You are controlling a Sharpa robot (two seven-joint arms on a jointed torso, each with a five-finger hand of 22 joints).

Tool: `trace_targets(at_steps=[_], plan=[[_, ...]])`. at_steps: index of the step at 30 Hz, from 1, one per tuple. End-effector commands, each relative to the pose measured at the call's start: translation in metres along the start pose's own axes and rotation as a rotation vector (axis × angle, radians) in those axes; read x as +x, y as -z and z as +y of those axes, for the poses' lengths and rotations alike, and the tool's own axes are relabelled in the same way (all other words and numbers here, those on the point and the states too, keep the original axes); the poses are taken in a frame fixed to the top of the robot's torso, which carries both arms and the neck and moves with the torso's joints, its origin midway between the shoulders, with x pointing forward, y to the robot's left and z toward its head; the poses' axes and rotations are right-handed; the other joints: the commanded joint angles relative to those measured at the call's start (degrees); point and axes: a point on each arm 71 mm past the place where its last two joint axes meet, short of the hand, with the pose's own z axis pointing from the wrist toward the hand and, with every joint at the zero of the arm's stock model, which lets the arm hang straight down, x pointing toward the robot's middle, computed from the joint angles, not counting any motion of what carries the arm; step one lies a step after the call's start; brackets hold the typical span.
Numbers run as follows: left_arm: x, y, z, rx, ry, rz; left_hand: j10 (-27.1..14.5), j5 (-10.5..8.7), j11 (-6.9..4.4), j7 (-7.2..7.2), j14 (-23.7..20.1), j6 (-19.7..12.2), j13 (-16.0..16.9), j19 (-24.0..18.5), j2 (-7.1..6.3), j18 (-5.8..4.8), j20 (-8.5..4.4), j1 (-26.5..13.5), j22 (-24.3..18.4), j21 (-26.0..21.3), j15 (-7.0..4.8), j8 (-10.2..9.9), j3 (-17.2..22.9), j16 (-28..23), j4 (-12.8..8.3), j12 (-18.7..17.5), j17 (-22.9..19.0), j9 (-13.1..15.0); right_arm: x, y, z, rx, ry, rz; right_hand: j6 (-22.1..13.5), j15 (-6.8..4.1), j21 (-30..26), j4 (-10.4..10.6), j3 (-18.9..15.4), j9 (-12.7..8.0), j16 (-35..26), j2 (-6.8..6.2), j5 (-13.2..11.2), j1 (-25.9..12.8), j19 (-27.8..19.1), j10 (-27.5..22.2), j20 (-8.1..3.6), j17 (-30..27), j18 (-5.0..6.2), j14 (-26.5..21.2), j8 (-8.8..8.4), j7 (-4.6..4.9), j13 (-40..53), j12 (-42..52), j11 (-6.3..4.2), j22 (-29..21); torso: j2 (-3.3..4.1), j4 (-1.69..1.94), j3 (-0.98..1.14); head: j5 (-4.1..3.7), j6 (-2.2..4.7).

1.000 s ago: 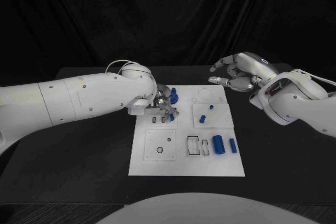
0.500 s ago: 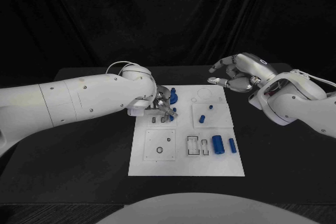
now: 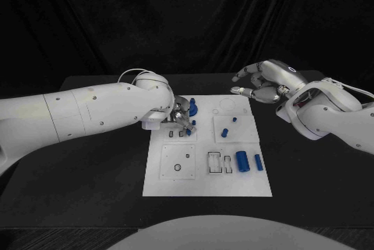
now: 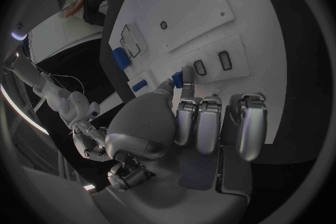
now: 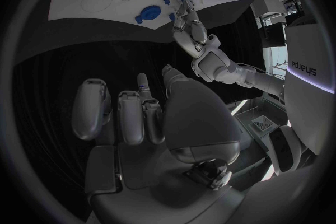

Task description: Assemble the parts on the task board

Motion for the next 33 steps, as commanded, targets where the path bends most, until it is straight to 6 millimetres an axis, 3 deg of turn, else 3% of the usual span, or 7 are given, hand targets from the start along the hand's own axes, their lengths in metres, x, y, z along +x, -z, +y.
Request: trace_targets(at_steps=[1,14,18,22,25,26,33], plan=[[0.002,-0.001,-0.003,0.026,-0.007,0.01,6.0,1.11,-0.23,0.07,6.0,0.6,15.0,-0.4,-0.8,0.26,0.02,0.2,9.6,-0.3,-0.36,-0.6,1.1,0.2,-0.3,0.0,15.1,0.2,0.002,0.001,-0.002,0.022,0.0,0.01,0.1,0.54,-0.3,-0.1,-0.1,-0.1,-0.3,0.63,0.2,0.2,-0.5,4.2,-0.04,3.0,1.18,3.3,-0.36,0.18,12.3,-0.2,0.43,9.2,-0.01,0.01,0.02,0.02,-0.01],[0.002,0.001,0.001,0.04,0.008,-0.01,6.0,3.36,-0.38,-0.07,6.0,1.0,15.0,-0.5,-2.42,0.3,-0.1,0.2,9.6,-0.5,-0.47,-1.3,4.0,0.2,-1.5,0.0,15.1,1.0,0.006,0.002,-0.004,0.034,-0.002,0.038,0.2,0.66,-3.8,-0.2,-0.1,-0.6,-2.7,0.9,0.3,0.9,-1.7,2.9,0.1,0.3,1.8,2.6,-0.72,0.3,10.4,-1.2,0.55,8.1,-0.03,0.04,0.02,0.21,-0.01],[0.002,0.003,0.004,0.039,0.014,-0.014,6.0,4.35,-0.5,-0.2,6.0,1.3,15.0,-0.5,-3.42,0.3,-0.25,0.3,9.7,-0.5,-0.6,-1.7,7.1,0.2,-2.4,0.0,15.1,1.7,0.007,0.002,-0.005,0.039,-0.002,0.046,0.3,0.67,-4.6,-0.2,-0.1,-0.7,-3.3,0.99,0.3,1.1,-1.9,2.6,0.12,-0.2,1.93,2.4,-0.79,0.31,9.9,-1.5,0.56,7.9,-0.05,-0.03,0.04,0.32,-0.01],[0.003,0.004,0.007,0.035,0.018,-0.016,6.0,5.46,-0.63,-0.3,6.0,1.6,15.0,-0.3,-5.64,0.27,-0.38,-0.6,9.9,-0.6,-0.76,-2.0,12.5,0.2,-3.8,0.0,15.1,2.9,0.007,0.003,-0.006,0.044,-0.003,0.053,0.3,0.68,-5.3,-0.2,-0.1,-0.8,-3.7,1.06,0.3,1.2,-2.1,2.4,0.13,-0.7,2.04,2.3,-0.84,0.32,9.6,-1.7,0.57,7.7,-0.04,0.07,0.06,0.14,-0.01],[0.003,0.006,0.01,0.03,0.021,-0.018,6.0,5.46,-0.64,-0.29,6.0,1.6,15.0,-0.3,-5.74,0.26,-0.38,-0.6,9.9,-0.6,-0.76,-2.0,12.8,0.2,-3.8,0.0,15.1,3.0,0.007,0.003,-0.006,0.048,-0.003,0.056,0.4,0.68,-5.7,-0.2,0.0,-0.9,-4.0,1.09,0.3,1.3,-2.2,2.2,0.14,-1.0,2.11,2.2,-0.87,0.32,9.3,-1.8,0.57,7.6,-0.02,0.06,0.04,0.24,-0.01],[0.003,0.006,0.011,0.028,0.022,-0.018,6.0,5.48,-0.63,-0.23,6.0,1.8,15.0,-0.2,-7.11,0.24,-0.4,-2.2,10.1,-0.7,-0.77,-2.2,16.3,0.2,-4.2,0.0,15.1,3.9,0.007,0.003,-0.006,0.049,-0.003,0.057,0.4,0.68,-5.9,-0.2,0.0,-0.9,-4.1,1.1,0.4,1.3,-2.3,2.2,0.14,-1.1,2.14,2.2,-0.89,0.33,9.2,-1.9,0.57,7.5,-0.02,0.05,0.05,0.29,-0.01],[0.004,0.008,0.016,0.017,0.028,-0.019,6.0,5.41,-0.58,-0.13,6.0,1.6,15.0,-0.4,-7.73,0.32,-0.38,-3.2,9.9,-0.9,-0.74,-2.5,18.1,0.2,-4.2,0.0,15.1,4.3,0.008,0.004,-0.007,0.053,-0.003,0.062,0.4,0.68,-6.3,-0.2,-0.1,-1.0,-4.5,1.13,0.4,1.4,-2.4,2.0,0.14,-1.5,2.21,2.1,-0.93,0.33,8.9,-2.0,0.57,7.3,-0.02,-0.01,0.07,0.59,-0.01]])
